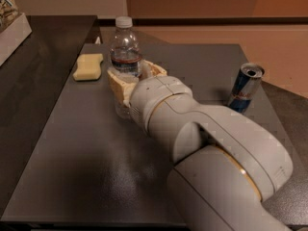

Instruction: Place water bottle upright

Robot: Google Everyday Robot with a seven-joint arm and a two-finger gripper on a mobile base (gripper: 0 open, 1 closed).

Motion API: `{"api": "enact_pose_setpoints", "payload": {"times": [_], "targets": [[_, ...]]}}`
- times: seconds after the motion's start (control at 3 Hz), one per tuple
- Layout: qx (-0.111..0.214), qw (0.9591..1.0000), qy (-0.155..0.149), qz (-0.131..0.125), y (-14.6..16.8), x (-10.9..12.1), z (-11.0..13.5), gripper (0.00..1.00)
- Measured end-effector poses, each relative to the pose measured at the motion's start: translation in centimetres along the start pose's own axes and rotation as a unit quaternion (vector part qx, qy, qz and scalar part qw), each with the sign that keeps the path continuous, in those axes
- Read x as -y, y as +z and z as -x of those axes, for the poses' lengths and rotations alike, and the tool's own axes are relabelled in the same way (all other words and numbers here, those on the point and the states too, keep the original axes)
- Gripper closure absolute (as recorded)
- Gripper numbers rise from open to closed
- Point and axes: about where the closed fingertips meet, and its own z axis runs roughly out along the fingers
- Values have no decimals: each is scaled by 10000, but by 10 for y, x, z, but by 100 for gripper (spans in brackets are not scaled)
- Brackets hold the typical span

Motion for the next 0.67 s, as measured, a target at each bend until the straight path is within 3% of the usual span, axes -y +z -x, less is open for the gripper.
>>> {"api": "enact_pose_setpoints", "payload": {"times": [0.67], "targets": [[-160,9995,-150,231,-3,35,28,100]]}}
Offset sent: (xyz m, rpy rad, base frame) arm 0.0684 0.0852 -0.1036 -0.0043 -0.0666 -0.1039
